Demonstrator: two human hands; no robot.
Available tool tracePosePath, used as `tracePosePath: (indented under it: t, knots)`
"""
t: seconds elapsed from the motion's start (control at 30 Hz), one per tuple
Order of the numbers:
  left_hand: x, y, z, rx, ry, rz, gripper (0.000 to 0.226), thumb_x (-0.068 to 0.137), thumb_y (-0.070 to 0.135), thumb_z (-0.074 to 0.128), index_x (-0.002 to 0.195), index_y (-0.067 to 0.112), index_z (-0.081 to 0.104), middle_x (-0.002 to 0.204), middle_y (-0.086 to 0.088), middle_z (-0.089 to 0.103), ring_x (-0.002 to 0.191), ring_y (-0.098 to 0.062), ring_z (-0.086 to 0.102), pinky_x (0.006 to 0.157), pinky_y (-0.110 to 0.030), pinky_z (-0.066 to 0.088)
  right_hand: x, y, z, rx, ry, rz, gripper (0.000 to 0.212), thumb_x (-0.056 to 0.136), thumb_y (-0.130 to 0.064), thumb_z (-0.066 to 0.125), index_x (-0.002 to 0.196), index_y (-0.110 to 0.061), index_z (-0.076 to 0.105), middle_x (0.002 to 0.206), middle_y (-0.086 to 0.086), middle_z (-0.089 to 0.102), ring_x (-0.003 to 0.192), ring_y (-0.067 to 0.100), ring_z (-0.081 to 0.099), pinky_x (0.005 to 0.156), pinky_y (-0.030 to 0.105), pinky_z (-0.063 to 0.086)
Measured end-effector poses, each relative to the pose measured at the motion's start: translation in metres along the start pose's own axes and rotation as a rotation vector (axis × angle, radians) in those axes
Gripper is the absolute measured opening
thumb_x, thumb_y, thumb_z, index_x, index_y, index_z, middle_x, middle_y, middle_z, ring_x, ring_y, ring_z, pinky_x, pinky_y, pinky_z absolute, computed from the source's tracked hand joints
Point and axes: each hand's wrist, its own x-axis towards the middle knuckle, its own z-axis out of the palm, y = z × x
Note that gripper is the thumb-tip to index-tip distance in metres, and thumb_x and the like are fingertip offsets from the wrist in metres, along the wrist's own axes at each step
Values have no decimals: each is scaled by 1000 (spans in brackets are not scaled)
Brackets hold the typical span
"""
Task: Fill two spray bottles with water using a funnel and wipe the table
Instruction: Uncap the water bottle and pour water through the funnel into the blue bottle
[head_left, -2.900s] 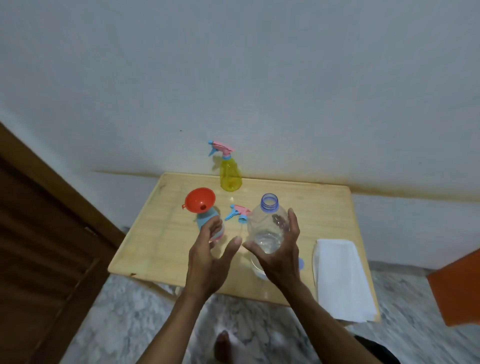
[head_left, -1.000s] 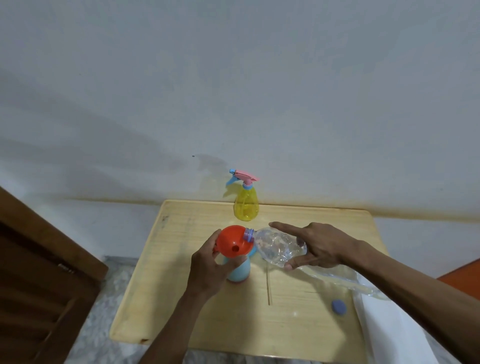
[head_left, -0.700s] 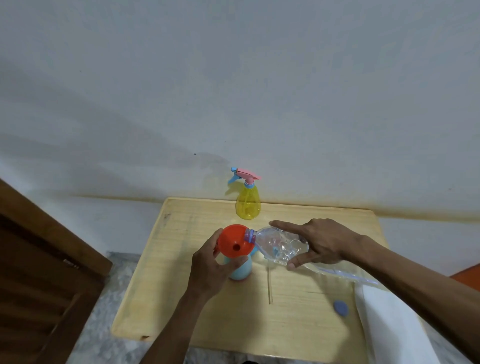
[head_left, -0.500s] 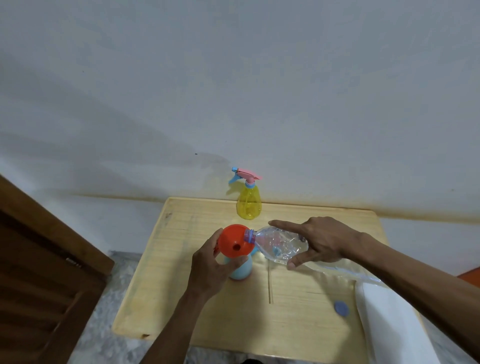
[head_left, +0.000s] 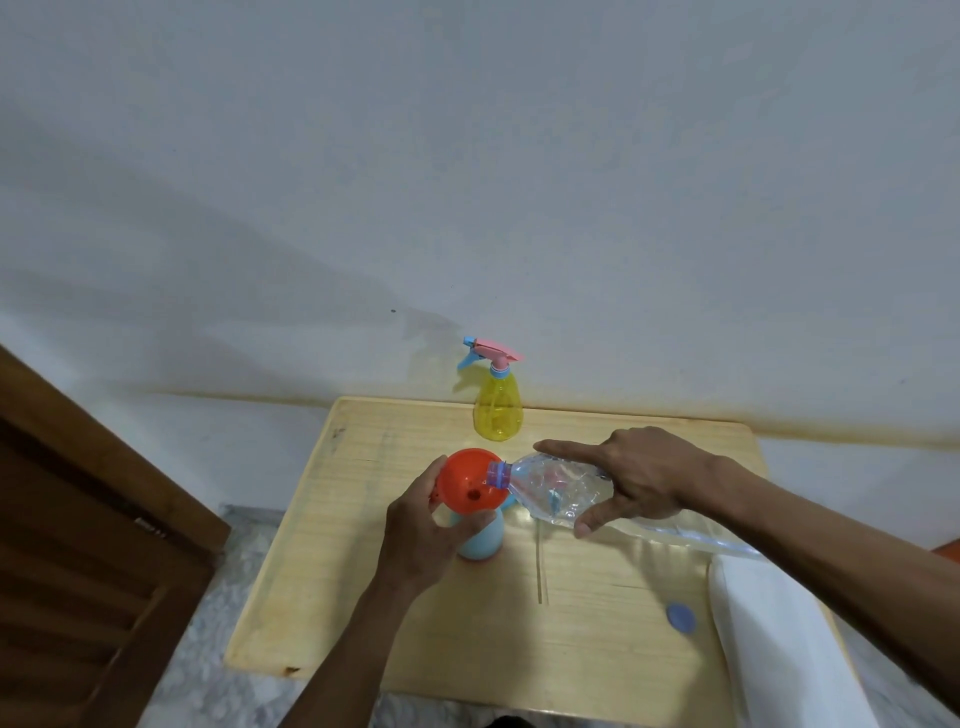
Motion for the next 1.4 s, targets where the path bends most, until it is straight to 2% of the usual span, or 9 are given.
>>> tracePosePath:
  t: [0.17, 0.43, 0.6, 0.73, 0.87, 1.03, 1.2, 1.3, 1.4]
  knots:
    - [-2, 8, -2, 4, 7, 33, 79, 62, 64, 80, 131, 41, 49, 117, 31, 60, 109, 7, 61, 87, -17, 55, -1, -2, -2, -20, -7, -7, 102, 71, -91, 49, 154, -56, 2, 69, -5, 46, 74, 22, 48, 65, 33, 35]
    - [-3, 7, -1, 16, 22, 66, 72, 66, 58, 83, 128, 39, 53, 116, 23, 66, 107, 0, 64, 86, -22, 58, 0, -1, -2, -36, 2, -20, 102, 72, -91, 48, 155, -55, 1, 77, -2, 53, 74, 22, 50, 64, 32, 35]
    - [-3, 6, -1, 24, 27, 79, 65, 66, 56, 84, 123, 44, 55, 114, 21, 68, 106, -4, 66, 84, -21, 58, 2, 2, 5, -20, 17, -25, 104, 70, -93, 48, 155, -54, 1, 84, 2, 66, 74, 21, 51, 64, 33, 39]
    - [-4, 8, -1, 36, 32, 89, 57, 70, 42, 89, 117, 45, 57, 107, 25, 69, 104, -4, 66, 82, -20, 58, -2, 6, 21, 45, 47, -22, 105, 66, -99, 40, 151, -60, -8, 99, 3, 74, 84, 26, 64, 72, 36, 51]
    - [-4, 10, -2, 47, 38, 113, 57, 70, 36, 90, 112, 54, 57, 107, 29, 68, 100, -5, 67, 80, -21, 58, -12, 2, 30, 202, 111, -3, 101, 68, -94, 46, 147, -64, -10, 111, 1, 72, 91, 21, 66, 80, 33, 51]
    - [-3, 7, -1, 50, 46, 84, 60, 66, 38, 92, 113, 55, 57, 104, 26, 70, 98, -5, 68, 80, -18, 55, -24, -8, 42, 466, 277, 51, 99, 68, -88, 61, 137, -78, -10, 109, -4, 73, 93, 15, 69, 87, 32, 54]
    - [-4, 11, 0, 86, 57, 57, 65, 65, 34, 92, 112, 52, 51, 107, 30, 64, 98, 11, 62, 80, -8, 51, -39, -17, 60, 712, 580, 161, 103, 56, -94, 61, 142, -74, 7, 103, -6, 74, 94, 9, 72, 90, 31, 56]
    - [-5, 13, 2, 93, 55, 34, 68, 66, 28, 92, 116, 46, 49, 107, 32, 58, 96, 21, 57, 78, 1, 46, -47, -21, 69, 842, 778, 268, 108, 54, -93, 64, 147, -64, 17, 100, -8, 72, 93, 6, 70, 87, 26, 54]
    - [-5, 12, 5, 83, 55, -10, 76, 65, 32, 92, 131, 28, 55, 112, 19, 63, 100, 5, 62, 80, -1, 47, -56, -25, 74, 954, 939, 355, 108, 54, -84, 73, 145, -62, 18, 98, -12, 69, 89, -9, 66, 80, 9, 49]
